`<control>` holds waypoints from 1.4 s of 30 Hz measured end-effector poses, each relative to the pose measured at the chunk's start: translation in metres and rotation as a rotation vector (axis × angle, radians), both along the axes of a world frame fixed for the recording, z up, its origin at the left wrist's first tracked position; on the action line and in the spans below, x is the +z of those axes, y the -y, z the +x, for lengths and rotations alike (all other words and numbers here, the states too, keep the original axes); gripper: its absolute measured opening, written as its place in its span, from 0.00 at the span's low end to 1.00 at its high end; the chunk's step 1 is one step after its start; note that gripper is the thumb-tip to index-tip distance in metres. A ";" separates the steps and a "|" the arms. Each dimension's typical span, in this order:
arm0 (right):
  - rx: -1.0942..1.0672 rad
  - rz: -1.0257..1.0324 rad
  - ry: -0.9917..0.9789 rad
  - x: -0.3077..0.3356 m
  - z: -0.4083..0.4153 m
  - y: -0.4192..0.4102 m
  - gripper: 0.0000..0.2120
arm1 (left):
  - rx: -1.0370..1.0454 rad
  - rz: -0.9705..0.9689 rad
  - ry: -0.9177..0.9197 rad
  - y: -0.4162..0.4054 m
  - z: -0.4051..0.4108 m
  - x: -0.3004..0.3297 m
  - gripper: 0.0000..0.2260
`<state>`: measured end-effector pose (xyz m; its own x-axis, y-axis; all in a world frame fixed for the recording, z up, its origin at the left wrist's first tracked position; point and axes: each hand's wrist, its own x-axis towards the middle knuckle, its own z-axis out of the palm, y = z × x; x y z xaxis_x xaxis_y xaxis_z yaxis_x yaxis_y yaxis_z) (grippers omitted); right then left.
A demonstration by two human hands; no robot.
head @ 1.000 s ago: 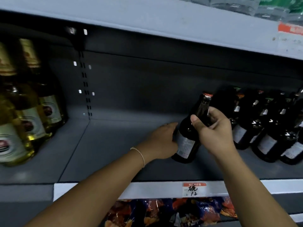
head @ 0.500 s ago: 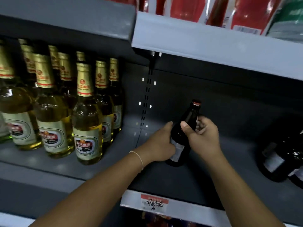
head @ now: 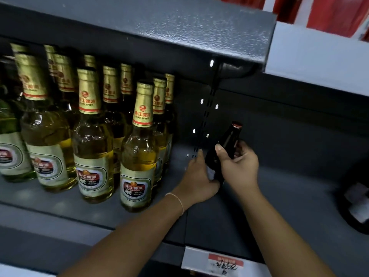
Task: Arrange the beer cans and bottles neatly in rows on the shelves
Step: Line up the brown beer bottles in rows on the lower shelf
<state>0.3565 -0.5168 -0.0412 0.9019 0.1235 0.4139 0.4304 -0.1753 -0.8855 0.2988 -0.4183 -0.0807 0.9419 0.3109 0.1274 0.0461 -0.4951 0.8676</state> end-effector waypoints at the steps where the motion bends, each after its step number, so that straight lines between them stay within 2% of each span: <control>1: -0.022 -0.015 0.009 0.001 0.001 -0.003 0.09 | 0.023 0.000 0.026 -0.002 0.003 -0.002 0.43; 4: -0.119 -0.095 0.027 0.004 0.010 -0.011 0.17 | 0.081 0.010 0.075 -0.004 0.013 -0.006 0.38; 8: -0.194 -0.219 0.105 0.010 0.019 -0.015 0.23 | 0.148 0.058 0.127 0.000 0.026 -0.011 0.41; 12: -0.144 -0.432 0.155 0.021 0.030 -0.010 0.26 | 0.189 0.019 0.176 0.000 0.033 -0.008 0.43; 15: -0.050 -0.519 0.084 0.024 0.041 -0.006 0.29 | 0.164 -0.038 0.191 -0.001 0.033 -0.005 0.37; 18: 0.107 -0.462 -0.010 0.025 0.046 0.000 0.21 | 0.097 -0.165 0.204 -0.007 0.036 -0.006 0.38; 20: 0.250 -0.340 -0.111 0.023 0.047 0.004 0.15 | 0.049 -0.257 0.200 -0.013 0.040 -0.009 0.41; 23: 0.327 -0.150 -0.204 0.012 0.054 0.006 0.16 | -0.013 -0.343 0.209 -0.019 0.045 -0.013 0.39; 28: 0.264 -0.104 -0.190 0.010 0.062 0.003 0.16 | -0.005 -0.315 0.259 -0.017 0.047 -0.021 0.30; 33: 0.096 -0.165 -0.133 0.001 0.063 -0.003 0.25 | 0.060 -0.310 0.168 -0.017 0.052 -0.030 0.21; 37: -0.006 -0.198 -0.057 0.002 0.059 -0.007 0.18 | 0.080 -0.283 0.145 -0.016 0.058 -0.035 0.18; 42: -0.030 -0.183 -0.046 0.000 0.060 -0.011 0.18 | 0.092 -0.248 0.128 -0.018 0.063 -0.034 0.19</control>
